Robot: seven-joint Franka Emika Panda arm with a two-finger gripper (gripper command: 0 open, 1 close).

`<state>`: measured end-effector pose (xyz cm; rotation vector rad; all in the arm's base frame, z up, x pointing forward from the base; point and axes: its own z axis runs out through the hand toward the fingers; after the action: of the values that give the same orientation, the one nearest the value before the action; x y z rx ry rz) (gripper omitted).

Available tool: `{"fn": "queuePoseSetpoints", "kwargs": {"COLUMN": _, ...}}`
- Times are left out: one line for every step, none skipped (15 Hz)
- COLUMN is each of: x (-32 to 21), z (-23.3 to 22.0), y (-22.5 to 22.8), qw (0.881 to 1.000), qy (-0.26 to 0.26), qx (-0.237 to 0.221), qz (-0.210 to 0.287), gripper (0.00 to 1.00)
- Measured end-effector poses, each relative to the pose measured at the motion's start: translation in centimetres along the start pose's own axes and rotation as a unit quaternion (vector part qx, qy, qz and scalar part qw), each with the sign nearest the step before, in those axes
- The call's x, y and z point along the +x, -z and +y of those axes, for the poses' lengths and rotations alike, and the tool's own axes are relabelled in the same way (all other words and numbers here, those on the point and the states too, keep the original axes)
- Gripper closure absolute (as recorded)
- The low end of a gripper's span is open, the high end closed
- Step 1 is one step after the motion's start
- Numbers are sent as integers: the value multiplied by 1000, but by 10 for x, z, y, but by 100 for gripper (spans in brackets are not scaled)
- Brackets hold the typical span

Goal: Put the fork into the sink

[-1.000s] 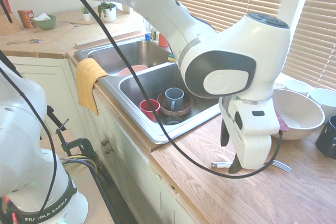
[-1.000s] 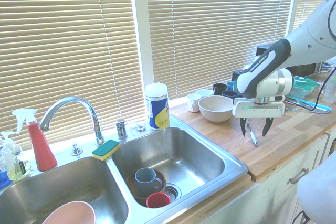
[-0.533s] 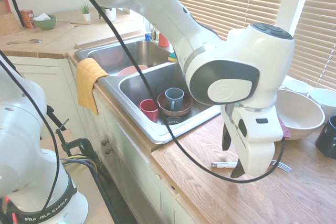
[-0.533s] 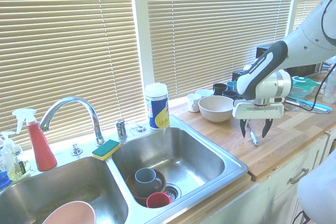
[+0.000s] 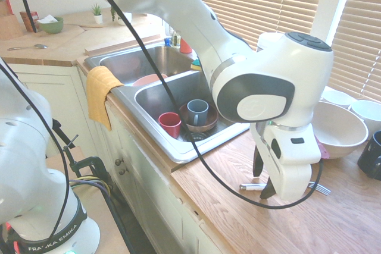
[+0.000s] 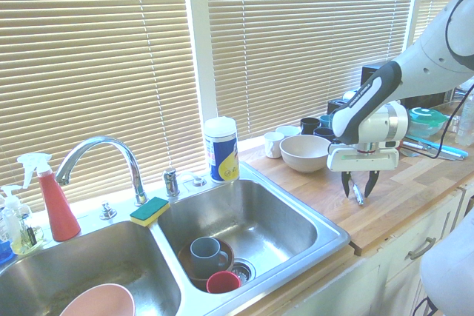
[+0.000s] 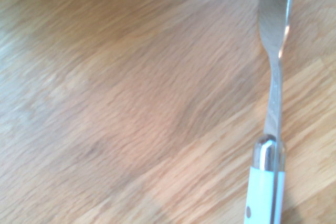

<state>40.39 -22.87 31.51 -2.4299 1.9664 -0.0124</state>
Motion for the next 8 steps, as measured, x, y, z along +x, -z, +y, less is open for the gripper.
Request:
{"fn": "queuePoseSetpoints", "kwargs": {"x": 0, "z": 0, "y": 0, "qw": 1000, "qy": 0, "qx": 0, "qz": 0, "gripper": 100}}
{"fn": "queuePoseSetpoints", "kwargs": {"x": 0, "z": 0, "y": 0, "qw": 1000, "qy": 1, "qx": 0, "qz": 0, "gripper": 100}}
{"fn": "queuePoseSetpoints", "kwargs": {"x": 1, "z": 0, "y": 0, "qw": 1000, "qy": 0, "qx": 0, "qz": 0, "gripper": 100}}
{"fn": "queuePoseSetpoints", "kwargs": {"x": 1, "z": 0, "y": 0, "qw": 1000, "qy": 0, "qx": 0, "qz": 0, "gripper": 100}}
{"fn": "queuePoseSetpoints", "kwargs": {"x": 1, "z": 0, "y": 0, "qw": 1000, "qy": 1, "qx": 0, "qz": 0, "gripper": 100}}
{"fn": "queuePoseSetpoints", "kwargs": {"x": 0, "z": 0, "y": 0, "qw": 1000, "qy": 2, "qx": 0, "qz": 0, "gripper": 100}}
{"fn": "queuePoseSetpoints", "kwargs": {"x": -1, "z": -1, "y": -1, "qw": 1000, "qy": 2, "qx": 0, "qz": 0, "gripper": 100}}
{"fn": "queuePoseSetpoints", "kwargs": {"x": -1, "z": -1, "y": -1, "qw": 1000, "qy": 3, "qx": 0, "qz": 0, "gripper": 100}}
